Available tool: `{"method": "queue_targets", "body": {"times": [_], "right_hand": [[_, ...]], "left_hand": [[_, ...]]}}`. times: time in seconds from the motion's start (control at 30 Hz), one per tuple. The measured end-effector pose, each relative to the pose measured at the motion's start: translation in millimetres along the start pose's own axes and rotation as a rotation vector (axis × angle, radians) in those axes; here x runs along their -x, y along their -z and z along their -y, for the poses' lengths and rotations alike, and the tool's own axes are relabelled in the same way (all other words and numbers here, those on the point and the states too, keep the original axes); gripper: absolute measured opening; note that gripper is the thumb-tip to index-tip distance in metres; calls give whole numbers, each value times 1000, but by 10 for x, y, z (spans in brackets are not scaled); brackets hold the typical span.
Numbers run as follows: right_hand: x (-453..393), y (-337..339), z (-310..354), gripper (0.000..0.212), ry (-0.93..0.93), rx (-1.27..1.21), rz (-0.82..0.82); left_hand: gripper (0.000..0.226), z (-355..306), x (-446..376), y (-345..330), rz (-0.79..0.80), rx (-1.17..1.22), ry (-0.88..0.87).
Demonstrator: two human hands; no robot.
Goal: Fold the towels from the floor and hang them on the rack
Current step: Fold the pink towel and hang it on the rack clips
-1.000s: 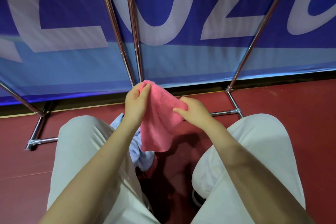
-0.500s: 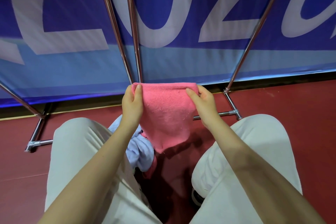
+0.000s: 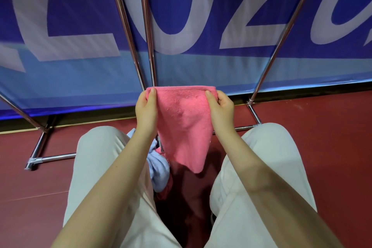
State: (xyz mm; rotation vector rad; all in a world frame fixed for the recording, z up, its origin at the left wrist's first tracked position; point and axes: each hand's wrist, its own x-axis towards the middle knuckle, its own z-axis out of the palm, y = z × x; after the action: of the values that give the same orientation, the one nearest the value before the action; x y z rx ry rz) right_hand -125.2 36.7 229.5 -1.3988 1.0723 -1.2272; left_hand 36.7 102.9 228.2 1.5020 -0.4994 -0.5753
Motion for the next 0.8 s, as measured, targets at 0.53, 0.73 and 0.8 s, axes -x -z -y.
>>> {"method": "queue_targets", "body": {"times": [0.53, 0.73, 0.8], "right_hand": [[-121, -445, -239, 33, -300, -144, -137], [-31, -551, -143, 35, -226, -125, -45], [12, -570, -117, 34, -183, -117, 8]], "left_hand": [[18, -32, 39, -214, -98, 362, 473], [27, 15, 126, -384, -48, 259, 378], [31, 16, 189, -429, -1, 188, 311]]}}
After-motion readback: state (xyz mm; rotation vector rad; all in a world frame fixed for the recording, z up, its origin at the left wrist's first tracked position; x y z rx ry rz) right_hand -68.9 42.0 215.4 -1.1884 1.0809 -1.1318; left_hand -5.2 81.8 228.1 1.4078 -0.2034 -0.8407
